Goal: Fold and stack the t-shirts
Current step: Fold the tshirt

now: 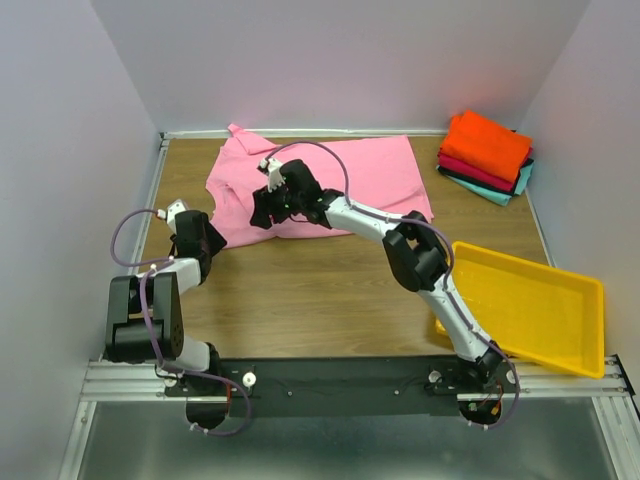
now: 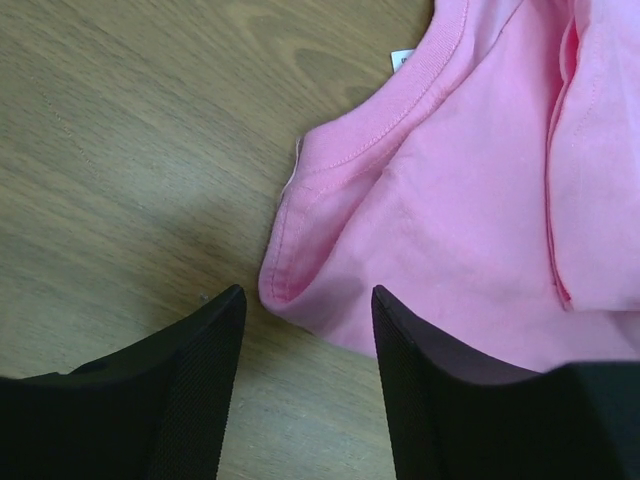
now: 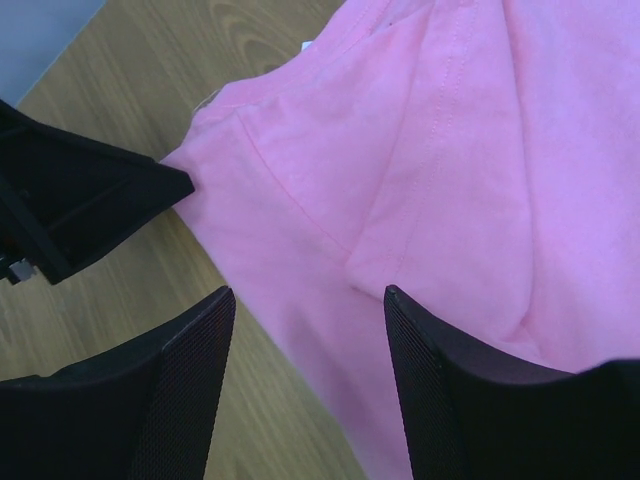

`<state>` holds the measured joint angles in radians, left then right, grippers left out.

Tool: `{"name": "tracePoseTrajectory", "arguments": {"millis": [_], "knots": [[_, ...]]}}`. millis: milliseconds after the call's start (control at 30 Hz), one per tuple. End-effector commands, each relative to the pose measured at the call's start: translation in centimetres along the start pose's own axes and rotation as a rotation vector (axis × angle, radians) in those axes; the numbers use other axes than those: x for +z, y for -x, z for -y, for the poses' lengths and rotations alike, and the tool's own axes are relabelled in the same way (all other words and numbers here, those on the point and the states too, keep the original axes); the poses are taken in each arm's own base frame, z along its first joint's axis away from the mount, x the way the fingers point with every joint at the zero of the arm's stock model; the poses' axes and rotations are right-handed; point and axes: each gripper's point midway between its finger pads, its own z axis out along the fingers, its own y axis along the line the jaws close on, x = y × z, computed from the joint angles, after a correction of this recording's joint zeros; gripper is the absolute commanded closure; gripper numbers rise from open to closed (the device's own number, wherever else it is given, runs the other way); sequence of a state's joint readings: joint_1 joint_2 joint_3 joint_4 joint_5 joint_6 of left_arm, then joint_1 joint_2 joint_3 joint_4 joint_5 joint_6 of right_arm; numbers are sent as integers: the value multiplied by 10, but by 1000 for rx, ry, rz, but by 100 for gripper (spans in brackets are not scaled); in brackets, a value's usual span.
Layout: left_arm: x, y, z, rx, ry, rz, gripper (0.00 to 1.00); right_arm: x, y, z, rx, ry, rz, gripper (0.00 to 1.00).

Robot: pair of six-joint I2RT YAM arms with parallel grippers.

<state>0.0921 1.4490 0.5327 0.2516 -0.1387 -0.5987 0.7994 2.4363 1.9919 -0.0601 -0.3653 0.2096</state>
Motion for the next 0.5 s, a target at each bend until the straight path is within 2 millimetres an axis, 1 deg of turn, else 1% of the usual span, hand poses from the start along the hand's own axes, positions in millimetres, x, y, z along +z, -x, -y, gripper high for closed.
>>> {"name": "tracePoseTrajectory", "arguments": {"millis": [0,33,67,100,167,200,233,267,300,333,367,400,433,467], "knots": [[5,7,9,-9,-40,11,40,19,-7,2,-2,13,-1,32],[6,7,8,-10,-40,9,41,21,-2,2,-8,12,12,33],[6,6,9,-9,-45,6,41,24,-4,5,-7,-4,12,33],[7,7,10,-10,-49,7,47,29,-9,9,-5,-16,6,33],[8,6,10,-9,-48,2,48,33,-10,15,-12,-46,6,33],[9,6,11,-7,-53,-1,49,37,-19,19,-6,-58,-13,33],[9,5,11,-7,-54,-3,51,39,-16,20,-8,-68,-7,33],[9,5,12,-5,-59,-4,58,40,-17,23,-7,-89,-8,34],[10,3,11,-5,-60,-8,59,42,-20,27,-5,-103,-13,34],[10,4,11,-4,-59,-7,62,44,-28,30,-1,-117,-31,35],[10,4,12,-3,-62,-8,69,45,-29,34,-1,-138,-32,36],[9,3,12,-2,-65,-8,70,45,-29,35,-2,-147,-33,36],[9,3,12,-2,-66,-7,73,46,-34,35,-1,-160,-45,38],[8,4,13,-1,-68,-4,81,45,-34,38,-3,-183,-45,39]]}}
